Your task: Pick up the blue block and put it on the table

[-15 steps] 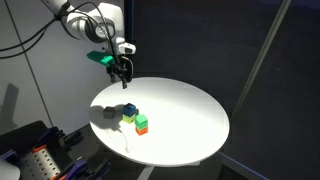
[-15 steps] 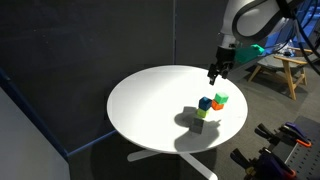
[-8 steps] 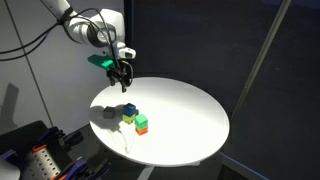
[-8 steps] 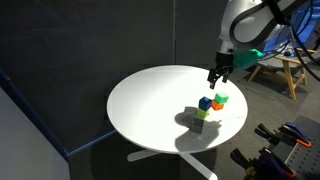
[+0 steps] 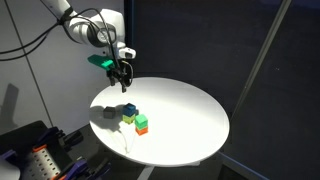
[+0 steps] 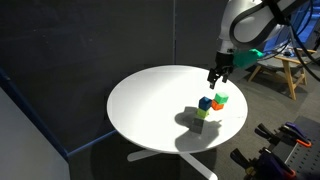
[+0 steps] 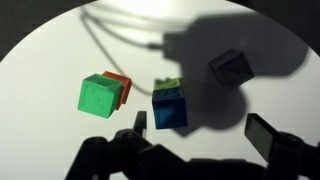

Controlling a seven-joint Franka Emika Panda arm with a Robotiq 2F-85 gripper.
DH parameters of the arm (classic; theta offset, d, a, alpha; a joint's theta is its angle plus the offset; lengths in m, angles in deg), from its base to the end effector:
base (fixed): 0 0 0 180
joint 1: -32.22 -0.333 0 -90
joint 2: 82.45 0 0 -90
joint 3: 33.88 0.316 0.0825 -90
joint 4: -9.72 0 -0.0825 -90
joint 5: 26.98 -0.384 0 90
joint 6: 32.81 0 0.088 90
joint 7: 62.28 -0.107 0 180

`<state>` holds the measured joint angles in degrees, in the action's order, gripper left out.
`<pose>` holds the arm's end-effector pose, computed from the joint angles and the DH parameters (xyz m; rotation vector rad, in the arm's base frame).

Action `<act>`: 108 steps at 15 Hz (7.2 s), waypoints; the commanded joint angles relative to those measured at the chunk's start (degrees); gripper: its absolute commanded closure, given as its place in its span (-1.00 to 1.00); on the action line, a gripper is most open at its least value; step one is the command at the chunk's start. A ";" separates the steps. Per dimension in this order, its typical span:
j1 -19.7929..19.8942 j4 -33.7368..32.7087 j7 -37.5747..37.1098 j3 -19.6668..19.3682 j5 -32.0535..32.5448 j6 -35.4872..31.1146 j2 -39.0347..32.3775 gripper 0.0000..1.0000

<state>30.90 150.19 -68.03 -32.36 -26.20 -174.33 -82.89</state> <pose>0.4796 0.0238 0.2963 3.1334 -0.0630 0.0176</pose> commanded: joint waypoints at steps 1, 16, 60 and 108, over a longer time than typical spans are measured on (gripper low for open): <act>-0.04 -0.07 0.04 -0.05 -0.02 0.14 0.03 -1.00; 0.70 -0.51 3.67 -1.30 -0.12 -9.55 -6.88 -1.00; 0.22 -15.03 7.49 -2.25 1.89 -9.85 -28.06 0.43; -0.11 -26.48 6.36 -4.15 5.32 2.64 -30.67 0.48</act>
<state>30.76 127.19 -60.03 -35.75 -21.76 -173.74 -111.59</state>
